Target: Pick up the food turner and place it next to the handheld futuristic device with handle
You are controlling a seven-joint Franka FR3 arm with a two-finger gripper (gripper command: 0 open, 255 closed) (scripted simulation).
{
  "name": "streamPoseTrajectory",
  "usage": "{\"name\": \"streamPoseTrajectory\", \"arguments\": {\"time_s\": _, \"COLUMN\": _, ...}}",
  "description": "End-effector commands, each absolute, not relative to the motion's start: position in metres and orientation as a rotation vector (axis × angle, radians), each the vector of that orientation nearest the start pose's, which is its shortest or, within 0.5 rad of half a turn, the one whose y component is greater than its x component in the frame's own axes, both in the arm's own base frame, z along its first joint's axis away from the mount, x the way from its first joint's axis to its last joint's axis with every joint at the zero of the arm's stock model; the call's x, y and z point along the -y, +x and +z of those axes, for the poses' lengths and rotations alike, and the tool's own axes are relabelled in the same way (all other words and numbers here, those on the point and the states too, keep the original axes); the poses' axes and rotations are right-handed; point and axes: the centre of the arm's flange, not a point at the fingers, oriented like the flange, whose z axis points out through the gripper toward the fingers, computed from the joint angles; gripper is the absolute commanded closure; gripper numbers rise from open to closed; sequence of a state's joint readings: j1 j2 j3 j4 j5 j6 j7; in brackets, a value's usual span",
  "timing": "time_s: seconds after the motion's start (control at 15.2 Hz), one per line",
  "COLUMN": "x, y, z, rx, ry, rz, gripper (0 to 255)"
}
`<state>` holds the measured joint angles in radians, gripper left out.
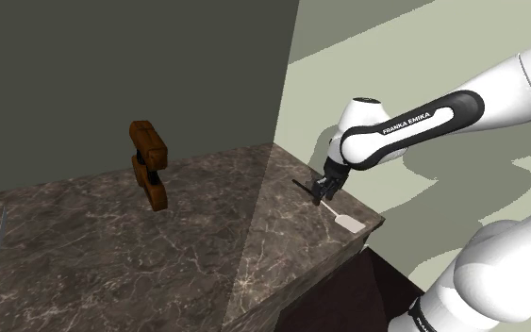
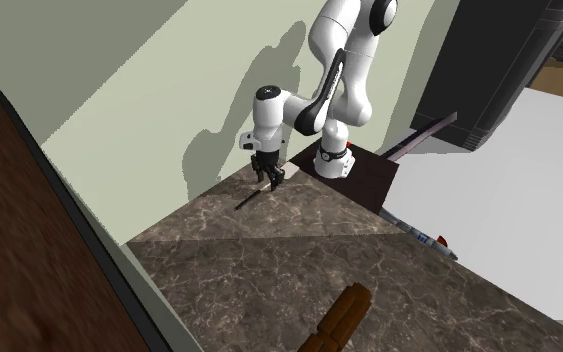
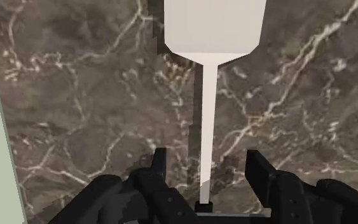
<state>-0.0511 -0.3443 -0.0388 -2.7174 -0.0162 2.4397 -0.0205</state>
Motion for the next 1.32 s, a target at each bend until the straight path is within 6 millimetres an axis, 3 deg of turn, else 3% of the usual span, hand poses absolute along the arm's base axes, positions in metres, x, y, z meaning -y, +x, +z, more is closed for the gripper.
{"name": "streamPoseTrajectory", "arguments": {"time_s": 0.0, "x": 0.034, "y": 0.391, "z": 0.339, "rx": -0.087, "ry": -3.140, "rz": -0.104, "gripper": 255}}
{"name": "streamPoseTrajectory", "arguments": {"time_s": 0.53, "x": 0.034, "y": 0.391, "z": 0.338, "rx": -0.087, "ry": -3.140, "rz": -0.104, "gripper": 255}}
{"name": "streamPoseTrajectory", "arguments": {"time_s": 1.25, "x": 0.034, "y": 0.391, "z": 0.397, "rx": -0.087, "ry": -3.140, "rz": -0.104, "gripper": 255}}
